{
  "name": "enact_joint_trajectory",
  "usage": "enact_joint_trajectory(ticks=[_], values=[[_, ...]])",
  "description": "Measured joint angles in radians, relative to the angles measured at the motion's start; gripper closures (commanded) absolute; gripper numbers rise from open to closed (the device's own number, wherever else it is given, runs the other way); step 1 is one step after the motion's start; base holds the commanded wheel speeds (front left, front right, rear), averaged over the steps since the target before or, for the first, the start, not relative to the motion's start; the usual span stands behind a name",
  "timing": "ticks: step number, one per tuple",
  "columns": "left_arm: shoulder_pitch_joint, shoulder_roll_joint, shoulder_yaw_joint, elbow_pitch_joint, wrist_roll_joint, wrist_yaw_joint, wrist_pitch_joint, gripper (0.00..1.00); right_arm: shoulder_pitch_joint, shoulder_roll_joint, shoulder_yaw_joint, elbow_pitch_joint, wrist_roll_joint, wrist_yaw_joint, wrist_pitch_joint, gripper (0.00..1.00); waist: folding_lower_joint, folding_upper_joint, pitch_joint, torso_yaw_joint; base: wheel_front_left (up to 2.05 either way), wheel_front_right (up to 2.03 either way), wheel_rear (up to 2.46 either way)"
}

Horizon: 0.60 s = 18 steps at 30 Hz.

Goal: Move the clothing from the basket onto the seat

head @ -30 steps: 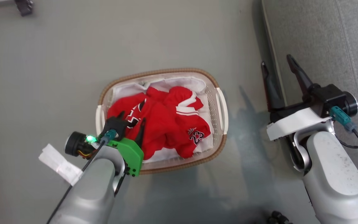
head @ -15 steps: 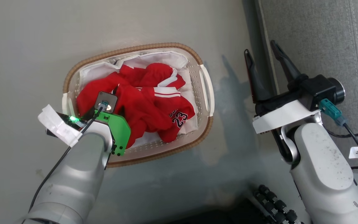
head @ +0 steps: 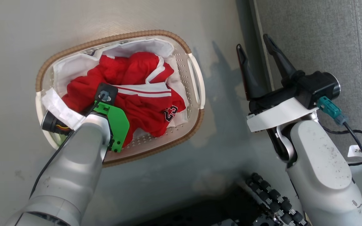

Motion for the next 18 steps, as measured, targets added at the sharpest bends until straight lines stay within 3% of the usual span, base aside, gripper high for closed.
enact_joint_trajectory(ticks=[9,10,11,18], values=[[-0.012,0.013,-0.015,0.002,-0.001,0.012,0.027,0.0,-0.005,0.002,0.004,-0.013,0.014,0.0,0.0,0.0,0.0,0.0,0.03,-0.015,0.0,0.0,0.0],[-0.013,0.013,-0.016,0.003,-0.002,0.012,0.027,0.42,-0.006,0.002,0.003,-0.014,0.019,0.0,0.0,0.0,0.0,0.0,0.031,-0.015,0.0,0.0,0.0],[-0.013,0.013,-0.018,0.002,-0.002,0.012,0.026,1.0,-0.008,0.003,0.002,-0.015,0.019,0.0,0.0,0.0,0.0,0.0,0.032,-0.014,0.0,0.0,0.0],[-0.002,0.008,-0.021,0.004,-0.021,-0.007,-0.012,1.0,-0.012,0.003,-0.004,-0.008,0.02,0.0,0.0,0.0,0.0,0.0,0.009,-0.005,0.0,0.0,0.0]])
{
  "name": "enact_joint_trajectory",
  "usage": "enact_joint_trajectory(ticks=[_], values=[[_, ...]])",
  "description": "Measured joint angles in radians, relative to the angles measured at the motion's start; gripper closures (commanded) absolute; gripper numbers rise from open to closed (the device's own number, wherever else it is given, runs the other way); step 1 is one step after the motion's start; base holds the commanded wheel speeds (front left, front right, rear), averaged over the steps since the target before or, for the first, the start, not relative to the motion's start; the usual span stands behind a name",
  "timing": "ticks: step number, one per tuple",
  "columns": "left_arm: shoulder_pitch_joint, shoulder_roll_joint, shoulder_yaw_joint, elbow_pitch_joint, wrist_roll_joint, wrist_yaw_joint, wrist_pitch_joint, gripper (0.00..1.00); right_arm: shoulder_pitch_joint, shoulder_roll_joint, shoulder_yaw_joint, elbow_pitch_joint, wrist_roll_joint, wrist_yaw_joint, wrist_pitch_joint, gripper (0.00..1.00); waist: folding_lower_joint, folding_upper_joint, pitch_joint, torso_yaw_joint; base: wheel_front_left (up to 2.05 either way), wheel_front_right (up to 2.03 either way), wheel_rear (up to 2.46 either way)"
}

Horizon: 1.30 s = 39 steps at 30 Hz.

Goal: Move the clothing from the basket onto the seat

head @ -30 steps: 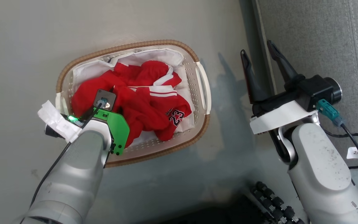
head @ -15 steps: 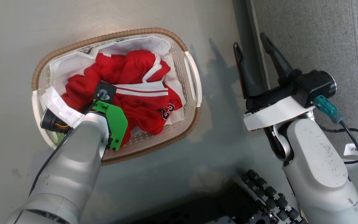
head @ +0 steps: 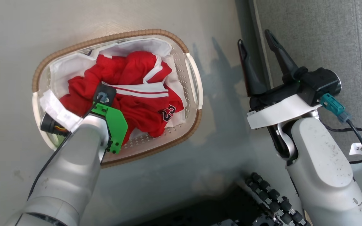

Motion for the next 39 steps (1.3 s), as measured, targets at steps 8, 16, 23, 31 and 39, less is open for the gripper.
enact_joint_trajectory(ticks=[8,16,23,31,39], values=[[0.067,-0.012,-0.015,-0.015,-0.034,-0.036,-0.109,1.0,0.029,0.001,-0.011,0.035,-0.002,0.0,-0.001,0.0,0.0,0.0,-0.083,0.012,0.0,0.0,0.0],[0.193,-0.014,-0.081,-0.136,-0.12,-0.071,-0.215,1.0,0.097,0.001,-0.02,0.086,-0.011,0.0,-0.001,0.0,0.0,0.0,-0.217,0.032,0.0,0.0,0.0],[0.256,-0.014,-0.152,-0.248,-0.226,-0.074,-0.285,1.0,0.169,-0.008,-0.045,0.116,-0.012,0.0,-0.001,0.0,-0.0001,0.0,-0.353,0.059,0.0,0.0,0.0],[0.289,-0.014,-0.197,-0.379,-0.307,-0.058,-0.315,1.0,0.264,-0.011,-0.06,0.14,-0.025,0.0,-0.001,0.0,-0.0001,0.0,-0.509,0.1,0.0,0.0,0.0],[0.335,-0.015,-0.121,-0.568,-0.275,-0.051,-0.319,1.0,0.338,-0.015,-0.063,0.16,-0.035,0.0,-0.001,0.0,-0.0002,0.0,-0.639,0.141,0.0,0.0,0.0]])
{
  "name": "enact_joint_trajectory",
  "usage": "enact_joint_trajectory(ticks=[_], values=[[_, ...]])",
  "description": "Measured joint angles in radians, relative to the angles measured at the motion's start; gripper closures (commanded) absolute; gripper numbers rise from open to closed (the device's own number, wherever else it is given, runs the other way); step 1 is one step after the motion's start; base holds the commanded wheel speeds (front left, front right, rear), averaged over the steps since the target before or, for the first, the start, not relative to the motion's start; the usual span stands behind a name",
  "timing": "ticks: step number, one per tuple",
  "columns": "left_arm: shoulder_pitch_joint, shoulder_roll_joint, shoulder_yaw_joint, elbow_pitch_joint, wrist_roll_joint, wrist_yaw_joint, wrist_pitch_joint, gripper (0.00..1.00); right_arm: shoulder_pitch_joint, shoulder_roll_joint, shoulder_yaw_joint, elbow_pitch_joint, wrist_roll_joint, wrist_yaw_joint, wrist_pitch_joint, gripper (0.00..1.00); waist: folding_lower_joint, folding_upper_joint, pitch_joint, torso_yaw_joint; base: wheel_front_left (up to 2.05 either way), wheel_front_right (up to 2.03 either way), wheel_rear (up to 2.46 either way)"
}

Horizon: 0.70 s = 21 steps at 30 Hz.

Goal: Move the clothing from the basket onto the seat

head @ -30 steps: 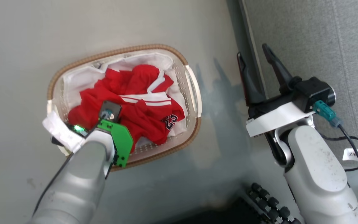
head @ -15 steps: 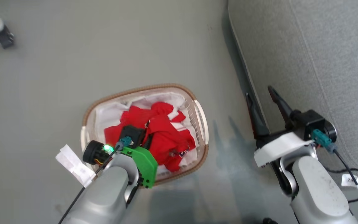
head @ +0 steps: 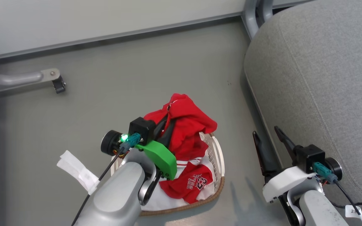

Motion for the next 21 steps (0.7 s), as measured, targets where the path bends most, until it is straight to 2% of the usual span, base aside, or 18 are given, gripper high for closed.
enact_joint_trajectory(ticks=[6,12,21], values=[[0.016,-0.001,0.082,-0.156,0.049,-0.003,0.0,1.0,0.04,-0.003,-0.014,-0.003,-0.008,0.0,0.0,0.0,0.0,0.0,-0.072,0.035,0.0,0.0,0.0],[0.025,-0.001,0.122,-0.271,0.068,-0.011,-0.002,1.0,0.06,0.001,-0.013,0.005,-0.009,0.0,0.0,0.0,0.0,0.0,-0.125,0.06,0.0,0.0,0.0],[0.045,-0.001,0.115,-0.3,0.079,-0.018,-0.002,1.0,0.073,0.008,-0.007,0.008,-0.007,0.0,0.0,0.0,0.0,0.0,-0.16,0.068,0.0,0.0,0.0]])
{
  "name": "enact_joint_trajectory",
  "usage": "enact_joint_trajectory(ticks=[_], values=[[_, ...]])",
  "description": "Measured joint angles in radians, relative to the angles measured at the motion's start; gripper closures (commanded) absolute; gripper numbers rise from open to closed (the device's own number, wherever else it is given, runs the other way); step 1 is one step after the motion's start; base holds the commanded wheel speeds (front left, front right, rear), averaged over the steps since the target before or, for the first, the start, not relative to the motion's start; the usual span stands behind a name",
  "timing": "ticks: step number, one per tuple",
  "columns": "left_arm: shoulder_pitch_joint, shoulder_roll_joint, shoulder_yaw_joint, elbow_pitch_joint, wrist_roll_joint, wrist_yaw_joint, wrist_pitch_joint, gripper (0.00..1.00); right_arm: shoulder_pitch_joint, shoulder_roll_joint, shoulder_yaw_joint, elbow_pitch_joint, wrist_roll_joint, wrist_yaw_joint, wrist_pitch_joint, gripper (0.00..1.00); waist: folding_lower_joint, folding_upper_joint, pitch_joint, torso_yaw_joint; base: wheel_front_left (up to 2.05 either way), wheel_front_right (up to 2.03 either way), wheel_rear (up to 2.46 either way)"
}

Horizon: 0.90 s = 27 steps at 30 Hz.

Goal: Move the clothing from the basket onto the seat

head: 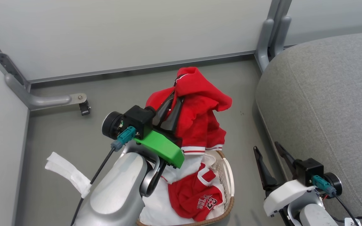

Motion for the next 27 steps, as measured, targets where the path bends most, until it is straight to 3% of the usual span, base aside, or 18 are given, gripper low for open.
enact_joint_trajectory(ticks=[4,13,27], values=[[0.001,0.0,-0.003,0.0,-0.002,0.0,0.0,1.0,0.0,-0.001,0.025,-0.013,0.005,0.0,0.0,0.0,0.0,0.0,0.004,0.001,0.0,0.0,0.0],[0.001,0.0,-0.022,-0.001,-0.012,0.001,0.0,1.0,-0.105,-0.079,0.289,-0.138,0.128,0.0,0.0,0.0,0.0,0.0,0.033,0.009,0.0,0.0,0.0],[0.001,0.001,-0.119,-0.023,-0.07,-0.008,0.0,1.0,-0.306,-0.147,0.505,-0.004,0.222,0.0,0.0,0.0,0.0,0.0,0.038,0.064,0.0,0.0,0.0]])
